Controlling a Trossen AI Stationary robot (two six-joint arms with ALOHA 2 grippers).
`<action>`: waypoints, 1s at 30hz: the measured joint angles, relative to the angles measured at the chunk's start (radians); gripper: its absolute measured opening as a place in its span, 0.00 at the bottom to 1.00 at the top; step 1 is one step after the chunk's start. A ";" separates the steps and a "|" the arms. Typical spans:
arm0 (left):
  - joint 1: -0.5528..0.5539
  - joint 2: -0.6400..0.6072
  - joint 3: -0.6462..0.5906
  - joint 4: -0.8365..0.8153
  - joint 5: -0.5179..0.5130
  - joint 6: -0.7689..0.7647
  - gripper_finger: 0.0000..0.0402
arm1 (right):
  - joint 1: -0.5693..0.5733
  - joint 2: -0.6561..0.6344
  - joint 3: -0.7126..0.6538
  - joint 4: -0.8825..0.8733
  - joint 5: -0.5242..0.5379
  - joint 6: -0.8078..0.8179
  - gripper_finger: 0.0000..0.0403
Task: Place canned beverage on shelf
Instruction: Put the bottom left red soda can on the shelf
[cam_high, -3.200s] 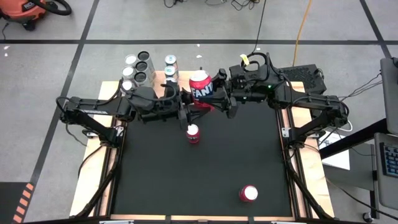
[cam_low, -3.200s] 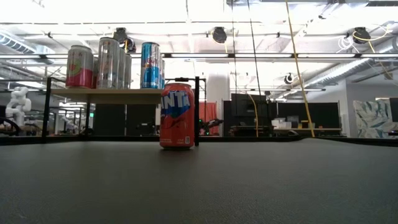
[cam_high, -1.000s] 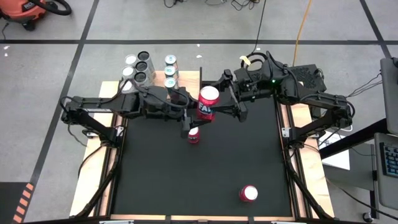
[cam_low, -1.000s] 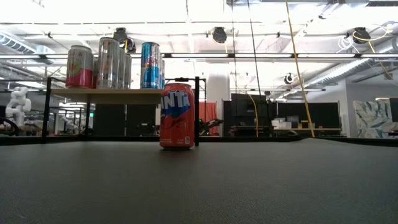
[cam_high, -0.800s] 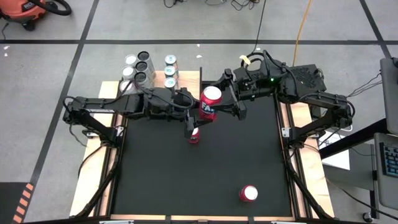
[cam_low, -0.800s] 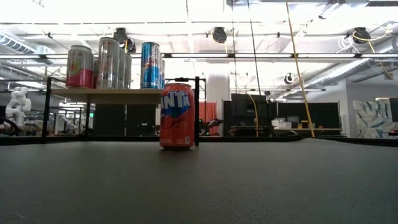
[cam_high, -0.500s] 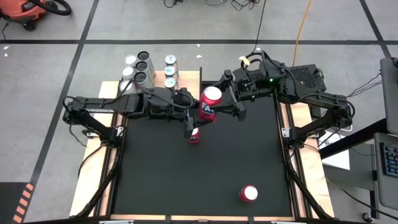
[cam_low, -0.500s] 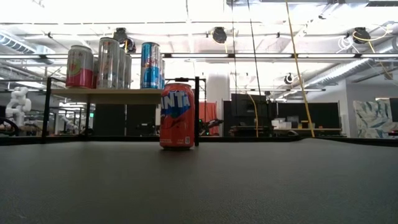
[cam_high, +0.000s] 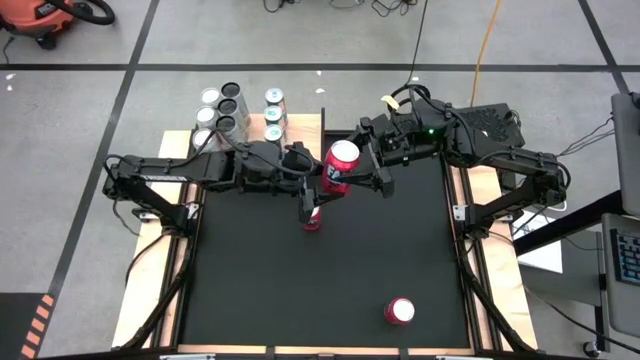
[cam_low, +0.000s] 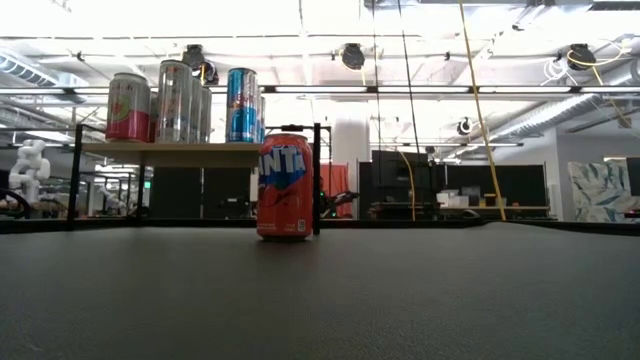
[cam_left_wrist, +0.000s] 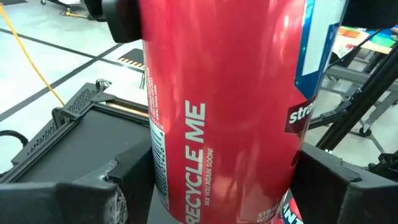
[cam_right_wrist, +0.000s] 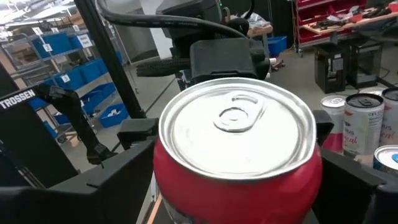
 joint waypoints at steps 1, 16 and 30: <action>0.000 0.000 0.000 0.000 0.000 0.000 0.71 | 0.000 0.000 0.000 0.000 0.001 -0.002 0.87; 0.000 0.010 0.000 0.003 -0.005 0.000 0.71 | -0.003 -0.003 -0.001 0.005 0.001 -0.010 0.84; 0.001 0.010 0.000 0.074 0.107 -0.004 0.71 | -0.003 -0.036 -0.001 0.011 -0.009 -0.003 0.78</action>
